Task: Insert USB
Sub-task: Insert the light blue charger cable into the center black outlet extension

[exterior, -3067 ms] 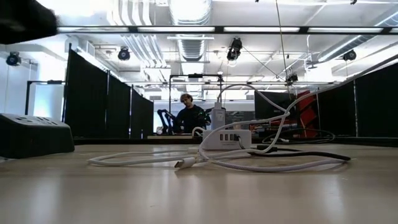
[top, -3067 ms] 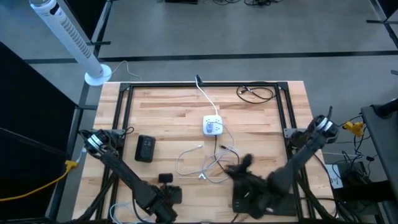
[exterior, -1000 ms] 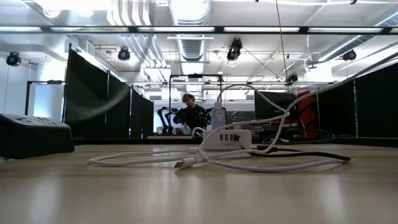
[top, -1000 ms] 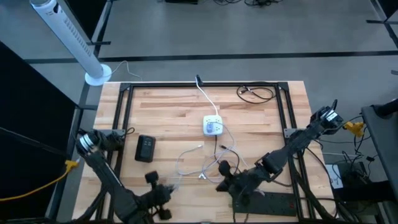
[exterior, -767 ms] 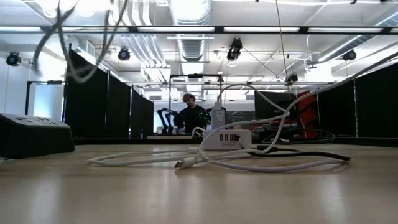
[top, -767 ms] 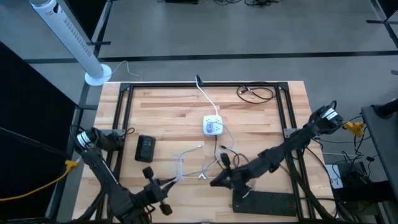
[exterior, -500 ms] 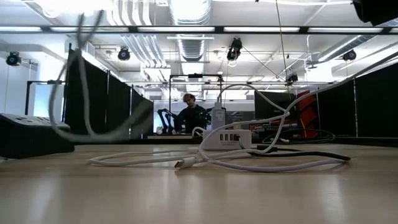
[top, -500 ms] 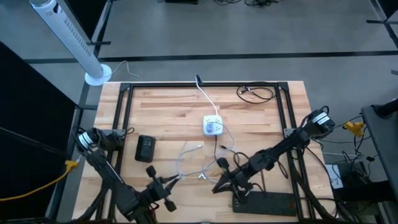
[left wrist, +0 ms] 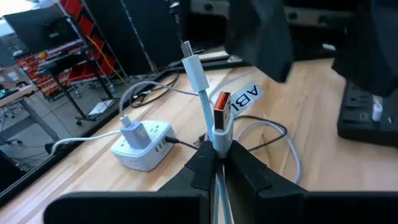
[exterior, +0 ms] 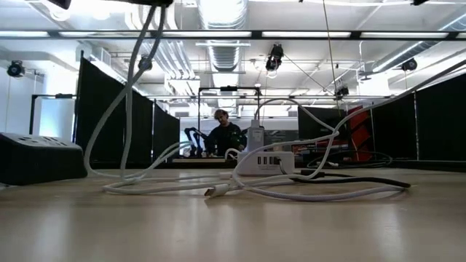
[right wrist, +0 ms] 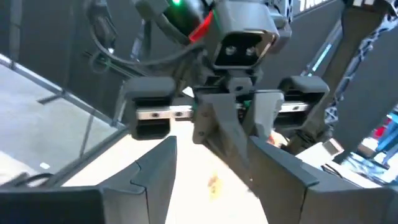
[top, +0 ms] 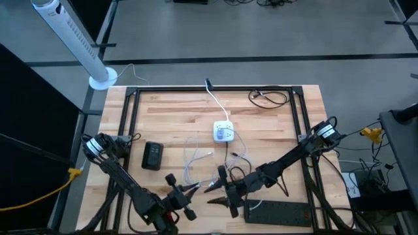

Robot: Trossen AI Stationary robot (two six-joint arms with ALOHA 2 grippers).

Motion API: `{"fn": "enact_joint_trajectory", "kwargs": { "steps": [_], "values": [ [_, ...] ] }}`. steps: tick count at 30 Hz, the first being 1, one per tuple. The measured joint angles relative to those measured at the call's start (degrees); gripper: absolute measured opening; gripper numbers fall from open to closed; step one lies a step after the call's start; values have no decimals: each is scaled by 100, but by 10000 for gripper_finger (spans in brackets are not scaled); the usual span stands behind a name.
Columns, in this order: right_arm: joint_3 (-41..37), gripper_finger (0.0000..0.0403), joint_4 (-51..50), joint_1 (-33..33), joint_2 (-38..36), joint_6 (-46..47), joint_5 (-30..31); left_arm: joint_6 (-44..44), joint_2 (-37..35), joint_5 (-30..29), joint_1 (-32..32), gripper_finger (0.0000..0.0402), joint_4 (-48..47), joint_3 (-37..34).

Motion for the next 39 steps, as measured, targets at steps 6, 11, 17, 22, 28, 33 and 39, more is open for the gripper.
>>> {"fn": "enact_joint_trajectory", "kwargs": {
  "steps": [6,11,17,22,28,33,39],
  "values": [
    [146,164,-292,-3,123,-32,366,621,1,259,73,12,586,-32],
    [154,147,-302,27,121,-186,748,897,-1,356,96,12,731,-34],
    [173,152,-325,71,120,-306,771,928,-4,487,107,12,741,-34],
    [176,175,-295,79,118,-337,782,936,-6,592,113,12,745,-78],
    [187,186,-249,83,97,-464,1008,872,-8,917,166,11,803,-199],
    [187,183,-356,73,88,-374,1303,1164,-8,1026,183,11,1317,-341],
    [187,183,-661,2,90,9,684,1789,-8,1043,213,11,1992,-406]
  ]
}}
